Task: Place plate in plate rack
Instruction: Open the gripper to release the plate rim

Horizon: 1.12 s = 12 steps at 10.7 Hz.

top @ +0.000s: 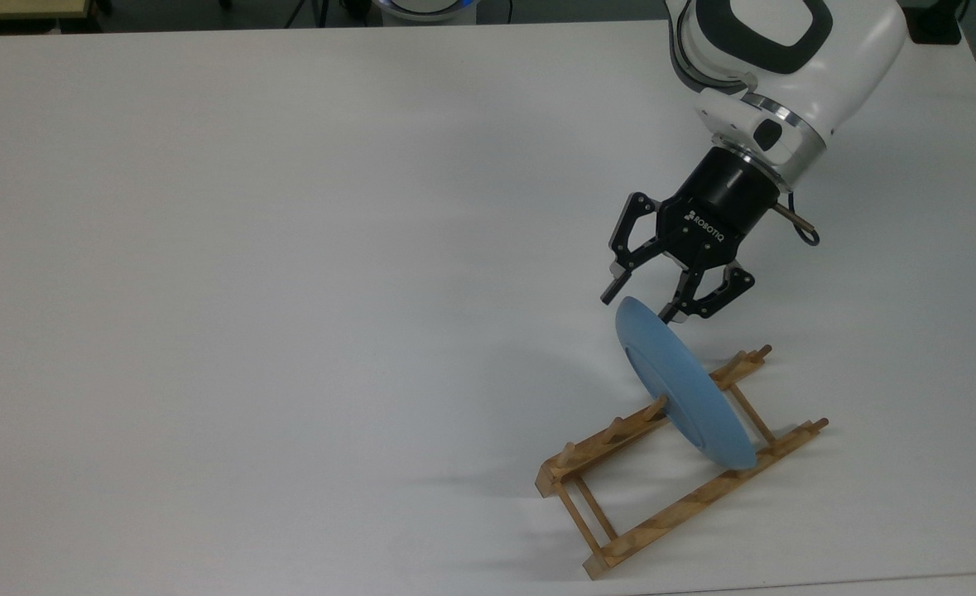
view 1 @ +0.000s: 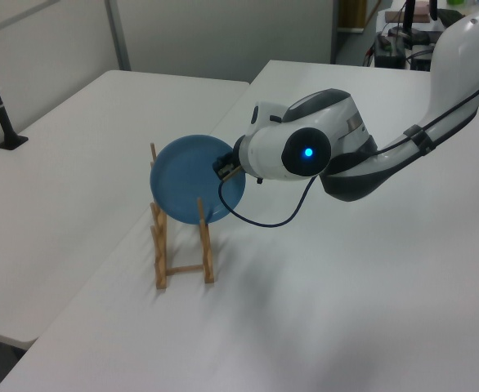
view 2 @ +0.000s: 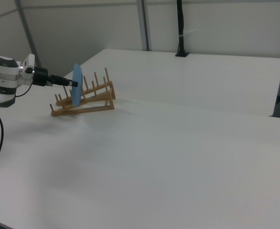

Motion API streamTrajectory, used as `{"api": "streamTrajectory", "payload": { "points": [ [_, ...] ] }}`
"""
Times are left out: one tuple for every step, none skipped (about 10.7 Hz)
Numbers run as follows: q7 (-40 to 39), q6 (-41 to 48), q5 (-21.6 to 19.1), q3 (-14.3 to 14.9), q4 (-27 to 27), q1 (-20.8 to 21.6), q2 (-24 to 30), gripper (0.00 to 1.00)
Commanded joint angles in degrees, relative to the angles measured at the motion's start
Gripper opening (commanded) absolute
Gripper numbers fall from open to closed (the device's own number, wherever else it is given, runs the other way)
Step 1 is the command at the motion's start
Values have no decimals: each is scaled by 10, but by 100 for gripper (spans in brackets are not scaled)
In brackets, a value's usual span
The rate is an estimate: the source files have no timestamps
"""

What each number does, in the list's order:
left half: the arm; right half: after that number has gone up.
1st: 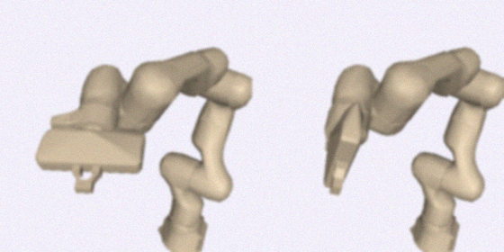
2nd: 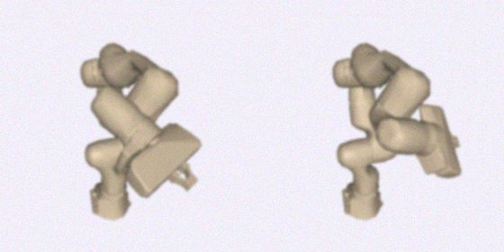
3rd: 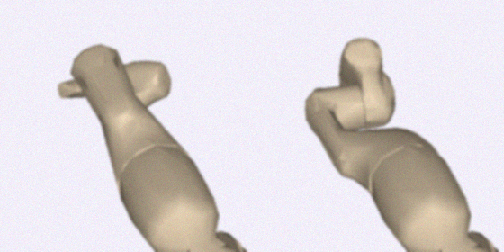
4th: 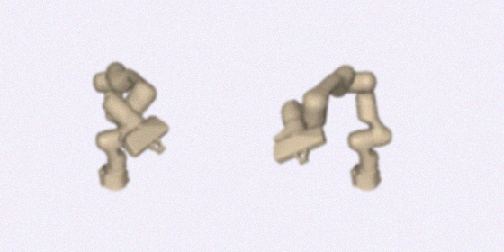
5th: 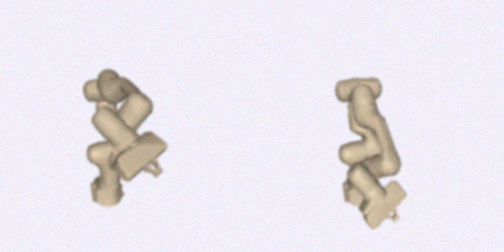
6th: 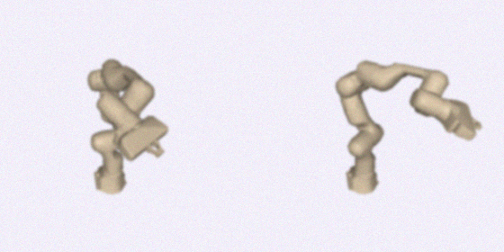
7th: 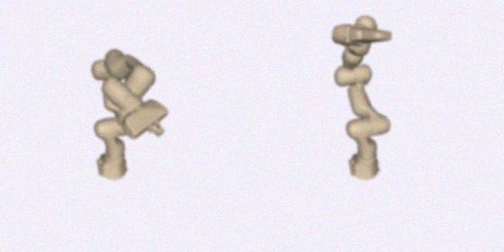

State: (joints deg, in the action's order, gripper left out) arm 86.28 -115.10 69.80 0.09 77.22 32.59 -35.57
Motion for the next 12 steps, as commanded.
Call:
{"api": "streamTrajectory", "payload": {
  "points": [
    [10, -3, 8, 2, -12, 5, -6, 77],
    [15, -12, 8, 2, -13, 4, -6, 77],
    [20, -22, 9, 3, -13, 3, -6, 76],
    [20, -26, 10, 3, -13, 2, -6, 76],
    [20, -27, 10, 3, -13, 1, -6, 77],
    [29, -28, 10, 3, -13, 1, -6, 77],
    [44, -38, 17, 3, -14, -2, -6, 77],
    [64, -50, 26, 3, -14, -4, -6, 77],
    [85, -57, 30, 3, -14, -6, -6, 78],
    [106, -68, 41, 3, -14, -9, -6, 81],
    [134, -82, 59, 3, -14, -9, -10, 81],
    [170, -94, 81, 3, -14, -11, -12, 81]
  ]
}}
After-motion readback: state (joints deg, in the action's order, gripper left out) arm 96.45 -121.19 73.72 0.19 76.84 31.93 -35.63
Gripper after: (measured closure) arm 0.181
